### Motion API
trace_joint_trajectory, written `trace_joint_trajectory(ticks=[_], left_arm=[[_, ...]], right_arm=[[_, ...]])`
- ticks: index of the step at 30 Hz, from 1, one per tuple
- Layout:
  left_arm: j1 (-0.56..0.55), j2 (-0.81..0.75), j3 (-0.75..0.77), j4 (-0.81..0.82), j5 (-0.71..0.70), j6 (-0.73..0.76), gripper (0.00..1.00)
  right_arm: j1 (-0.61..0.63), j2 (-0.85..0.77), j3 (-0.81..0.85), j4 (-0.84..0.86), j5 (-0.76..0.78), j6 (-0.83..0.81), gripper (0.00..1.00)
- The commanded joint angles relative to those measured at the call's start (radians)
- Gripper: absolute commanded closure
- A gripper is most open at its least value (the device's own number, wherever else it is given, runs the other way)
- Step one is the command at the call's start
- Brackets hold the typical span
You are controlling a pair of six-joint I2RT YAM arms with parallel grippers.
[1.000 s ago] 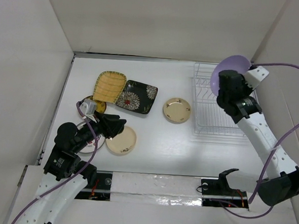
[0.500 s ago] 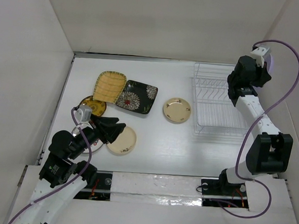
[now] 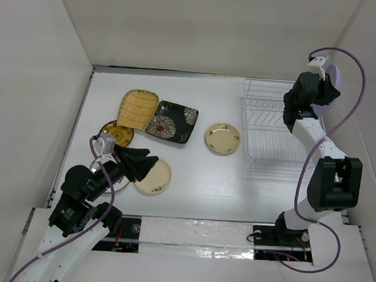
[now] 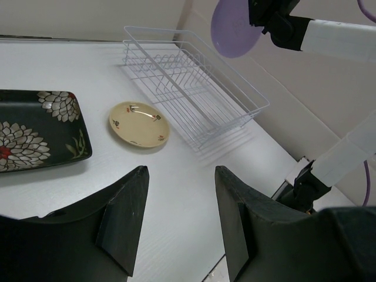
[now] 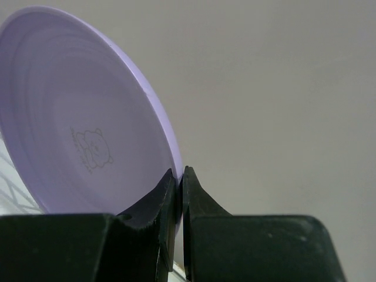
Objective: Load the plates into the dish rack
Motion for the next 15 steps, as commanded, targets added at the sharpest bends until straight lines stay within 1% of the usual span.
trace_joint_trajectory(ticks=[1,10,13,15], left_arm=[[-0.005,0.007,-0.001,0.032,0.004,-0.005,0.55],[-0.005,0.022,0.0,0.032,0.008,-0.002,0.55],[-0.005,0.029,0.0,0.033,0.013,-0.002,0.55],[-0.005,0.03,0.002,0.033,0.016,-0.002,0.55]], right_arm=[[0.022,0.022,0.005,0.045,-0.033,0.019,1.0],[0.042,0.102,-0.004,0.076,-0.039,0.028,1.0],[0.042,0.125,-0.007,0.12,-0.036,0.005,1.0],[0.042,0.135,-0.01,0.154,-0.029,-0.038,1.0]])
